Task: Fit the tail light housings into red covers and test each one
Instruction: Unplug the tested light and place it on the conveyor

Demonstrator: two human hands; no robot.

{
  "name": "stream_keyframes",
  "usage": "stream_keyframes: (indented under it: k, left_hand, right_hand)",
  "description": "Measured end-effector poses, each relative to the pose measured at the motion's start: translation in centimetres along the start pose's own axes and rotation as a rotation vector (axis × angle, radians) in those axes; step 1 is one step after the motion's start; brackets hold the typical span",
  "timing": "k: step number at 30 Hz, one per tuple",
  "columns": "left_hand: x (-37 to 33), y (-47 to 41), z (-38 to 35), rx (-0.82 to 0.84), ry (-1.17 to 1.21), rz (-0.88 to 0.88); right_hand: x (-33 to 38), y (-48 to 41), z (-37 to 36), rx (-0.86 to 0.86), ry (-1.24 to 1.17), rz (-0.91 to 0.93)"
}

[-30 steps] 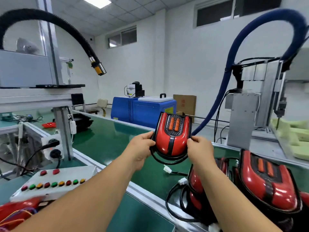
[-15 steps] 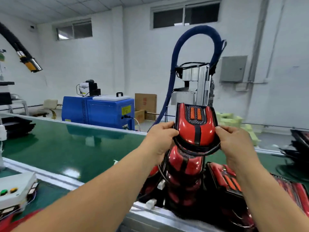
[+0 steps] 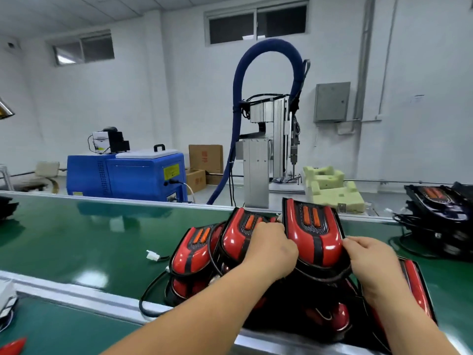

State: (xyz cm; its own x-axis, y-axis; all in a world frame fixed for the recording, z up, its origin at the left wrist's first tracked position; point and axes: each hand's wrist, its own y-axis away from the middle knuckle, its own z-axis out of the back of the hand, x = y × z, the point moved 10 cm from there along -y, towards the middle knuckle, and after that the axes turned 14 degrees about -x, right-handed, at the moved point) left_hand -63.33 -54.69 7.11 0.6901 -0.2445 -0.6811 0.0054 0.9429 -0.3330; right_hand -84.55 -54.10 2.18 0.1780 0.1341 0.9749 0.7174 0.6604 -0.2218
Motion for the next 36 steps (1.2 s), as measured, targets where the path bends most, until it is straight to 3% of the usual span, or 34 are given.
stream_keyframes:
  k: [9,23,26,29,36]
  left_hand:
    - [-1.7,-0.4,-0.6,-0.098,-0.620,-0.271]
    - [-1.6,-1.3,-1.7,-0.129,-0.562,-0.333]
    - [2.9,-2.9,1.4,-0.236,-0.629,-0.144]
    - [9.2,-2.8,2.0,-0.125,-0.561,0.144]
    - [9.4,-5.0,0.9,-0.053,-0.459,0.145]
  right_hand:
    - [-1.0,0.7,-0.2,0.091,0.325,0.056]
    - [-1.8,0.3,-0.1,0.010,0.177,-0.071]
    - [-2.0,0.0,-0.2,0.004,0.125,-0.091]
    - [-2.4,0.4,-0.7,0.049,0.122,-0.080]
    - [-1.6,0.2,-1.0,0.089,0.171,0.039]
